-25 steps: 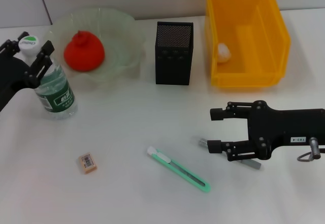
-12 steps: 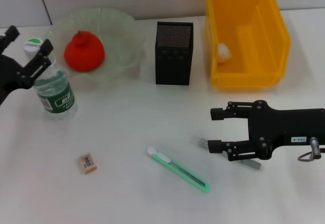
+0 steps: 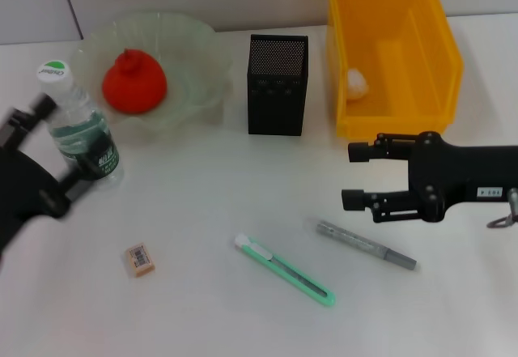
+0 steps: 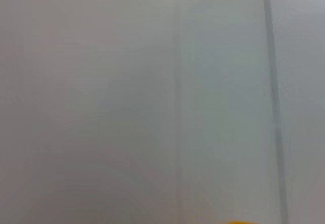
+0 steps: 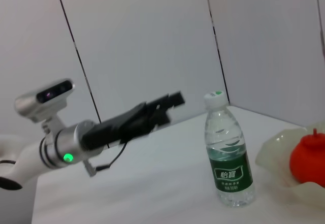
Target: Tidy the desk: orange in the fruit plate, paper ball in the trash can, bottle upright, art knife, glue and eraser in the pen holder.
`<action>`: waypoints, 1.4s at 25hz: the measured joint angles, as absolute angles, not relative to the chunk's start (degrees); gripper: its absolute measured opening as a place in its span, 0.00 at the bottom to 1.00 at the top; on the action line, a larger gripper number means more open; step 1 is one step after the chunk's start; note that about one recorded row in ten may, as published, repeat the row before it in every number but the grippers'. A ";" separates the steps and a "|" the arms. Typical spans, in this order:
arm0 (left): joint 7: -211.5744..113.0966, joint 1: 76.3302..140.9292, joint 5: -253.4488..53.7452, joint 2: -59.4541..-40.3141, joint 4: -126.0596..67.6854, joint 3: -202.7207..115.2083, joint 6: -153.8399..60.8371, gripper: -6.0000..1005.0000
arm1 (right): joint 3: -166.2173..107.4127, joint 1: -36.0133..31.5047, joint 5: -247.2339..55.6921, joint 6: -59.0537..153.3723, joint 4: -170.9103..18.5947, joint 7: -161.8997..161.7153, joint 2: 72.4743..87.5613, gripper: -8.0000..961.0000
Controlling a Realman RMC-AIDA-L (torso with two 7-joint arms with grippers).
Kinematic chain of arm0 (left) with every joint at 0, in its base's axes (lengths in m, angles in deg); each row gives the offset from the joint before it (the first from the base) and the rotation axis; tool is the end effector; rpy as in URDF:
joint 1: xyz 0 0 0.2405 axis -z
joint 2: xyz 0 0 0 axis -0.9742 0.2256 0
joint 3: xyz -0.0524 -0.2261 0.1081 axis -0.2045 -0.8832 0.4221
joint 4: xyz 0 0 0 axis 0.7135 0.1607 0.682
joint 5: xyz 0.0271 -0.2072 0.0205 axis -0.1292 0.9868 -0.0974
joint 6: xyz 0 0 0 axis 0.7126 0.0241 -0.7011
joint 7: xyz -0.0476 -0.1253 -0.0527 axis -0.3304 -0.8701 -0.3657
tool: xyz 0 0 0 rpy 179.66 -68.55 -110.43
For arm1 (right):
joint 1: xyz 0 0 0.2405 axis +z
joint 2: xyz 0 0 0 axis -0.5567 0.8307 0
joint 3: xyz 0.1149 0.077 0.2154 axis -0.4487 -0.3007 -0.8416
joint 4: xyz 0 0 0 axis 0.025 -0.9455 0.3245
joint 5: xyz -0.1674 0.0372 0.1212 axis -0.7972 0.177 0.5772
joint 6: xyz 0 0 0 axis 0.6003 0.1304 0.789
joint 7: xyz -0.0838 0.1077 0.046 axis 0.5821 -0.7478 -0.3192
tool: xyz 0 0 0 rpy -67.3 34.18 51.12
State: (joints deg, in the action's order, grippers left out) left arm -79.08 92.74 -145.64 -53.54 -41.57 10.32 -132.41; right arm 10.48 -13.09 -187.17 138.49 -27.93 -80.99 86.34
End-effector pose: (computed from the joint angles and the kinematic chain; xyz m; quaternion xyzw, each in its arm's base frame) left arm -0.3008 0.2597 -0.0020 -0.8055 -0.0962 -0.4269 0.3994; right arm 0.2552 0.2913 0.0298 -0.9418 0.1781 0.2694 0.0934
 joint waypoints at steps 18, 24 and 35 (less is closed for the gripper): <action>-79.15 93.70 -146.99 -53.36 -41.38 21.38 -125.71 0.80 | 25.09 -5.60 -211.50 148.86 7.53 -124.38 86.37 0.81; -80.13 93.70 -147.05 -53.35 -41.57 21.45 -123.07 0.80 | 34.31 -2.03 -214.69 148.13 10.54 -136.27 86.46 0.81; -80.13 93.48 -147.04 -53.27 -41.57 21.10 -122.49 0.80 | 48.83 5.01 -222.54 144.27 11.56 -152.61 86.58 0.81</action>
